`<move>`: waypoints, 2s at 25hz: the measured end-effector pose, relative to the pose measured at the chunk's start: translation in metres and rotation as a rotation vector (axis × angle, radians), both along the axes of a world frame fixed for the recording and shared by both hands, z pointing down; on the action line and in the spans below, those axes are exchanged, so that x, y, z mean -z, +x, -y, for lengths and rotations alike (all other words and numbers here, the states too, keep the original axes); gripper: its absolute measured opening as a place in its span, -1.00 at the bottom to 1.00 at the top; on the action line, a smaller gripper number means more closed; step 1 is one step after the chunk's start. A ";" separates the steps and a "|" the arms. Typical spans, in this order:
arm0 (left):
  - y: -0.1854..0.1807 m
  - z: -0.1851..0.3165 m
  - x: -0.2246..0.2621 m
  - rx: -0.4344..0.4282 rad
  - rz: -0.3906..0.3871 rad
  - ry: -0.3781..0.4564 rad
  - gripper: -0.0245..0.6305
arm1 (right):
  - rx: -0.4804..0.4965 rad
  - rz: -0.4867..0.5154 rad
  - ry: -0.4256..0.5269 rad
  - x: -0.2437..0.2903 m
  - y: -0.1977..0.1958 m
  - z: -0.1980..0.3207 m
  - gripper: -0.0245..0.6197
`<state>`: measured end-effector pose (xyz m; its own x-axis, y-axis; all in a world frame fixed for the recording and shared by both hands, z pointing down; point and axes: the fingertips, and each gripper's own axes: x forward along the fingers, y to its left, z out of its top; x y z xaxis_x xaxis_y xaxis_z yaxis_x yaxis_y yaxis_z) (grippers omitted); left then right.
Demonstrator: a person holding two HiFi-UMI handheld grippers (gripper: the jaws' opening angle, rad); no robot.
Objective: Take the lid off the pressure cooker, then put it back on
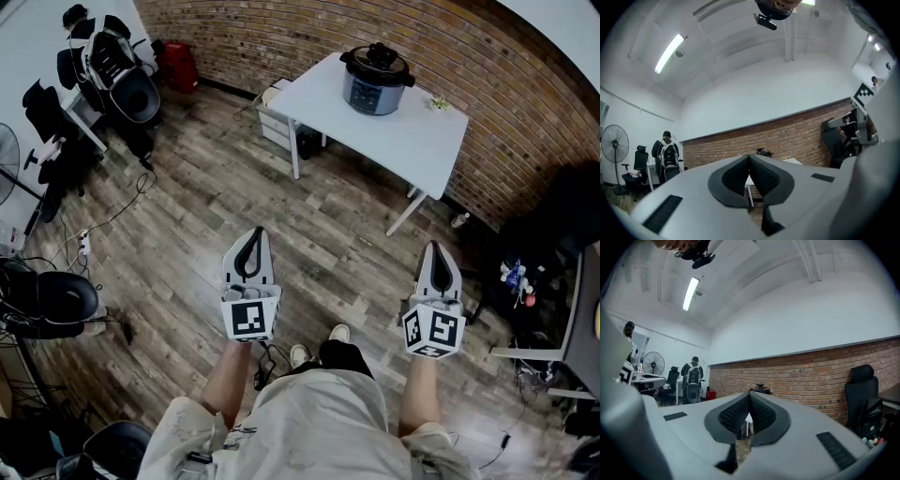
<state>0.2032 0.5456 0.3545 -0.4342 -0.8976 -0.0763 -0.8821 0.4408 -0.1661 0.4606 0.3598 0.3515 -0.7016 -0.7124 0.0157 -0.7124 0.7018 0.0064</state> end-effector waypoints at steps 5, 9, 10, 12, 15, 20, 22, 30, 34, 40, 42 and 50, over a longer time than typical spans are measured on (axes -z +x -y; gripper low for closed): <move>0.029 0.001 0.011 -0.003 0.037 0.026 -0.88 | 0.004 0.027 0.008 0.006 0.025 0.000 -0.87; 0.041 0.003 0.014 0.016 0.059 -0.006 -0.88 | 0.033 0.026 0.004 0.006 0.031 0.009 -0.87; 0.045 0.006 0.015 0.019 0.059 -0.005 -0.88 | 0.043 0.030 0.002 0.007 0.033 0.013 -0.87; 0.051 0.013 0.017 0.026 0.051 -0.003 -0.88 | 0.066 0.052 -0.009 0.006 0.036 0.020 -0.87; 0.062 0.020 0.016 0.034 0.054 -0.015 -0.88 | 0.091 0.089 -0.030 0.002 0.042 0.027 -0.87; 0.082 0.032 0.008 0.041 0.050 -0.026 -0.87 | 0.103 0.100 -0.044 -0.006 0.057 0.041 -0.83; 0.089 0.038 0.006 0.037 0.032 -0.018 -0.75 | 0.120 0.115 -0.052 -0.008 0.062 0.046 -0.58; 0.104 0.057 0.007 0.072 0.025 -0.041 -0.05 | 0.159 0.129 -0.059 -0.015 0.070 0.070 0.11; 0.104 0.057 0.003 0.095 0.004 -0.050 -0.03 | 0.192 0.126 -0.068 -0.018 0.067 0.074 0.12; 0.099 0.066 0.002 0.102 0.011 -0.057 -0.03 | 0.185 0.127 -0.096 -0.019 0.061 0.089 0.12; 0.094 0.072 -0.001 0.098 0.008 -0.061 -0.03 | 0.171 0.134 -0.102 -0.019 0.058 0.096 0.12; 0.057 0.101 -0.019 0.073 -0.003 -0.080 -0.03 | 0.163 0.111 -0.081 -0.022 0.019 0.123 0.12</move>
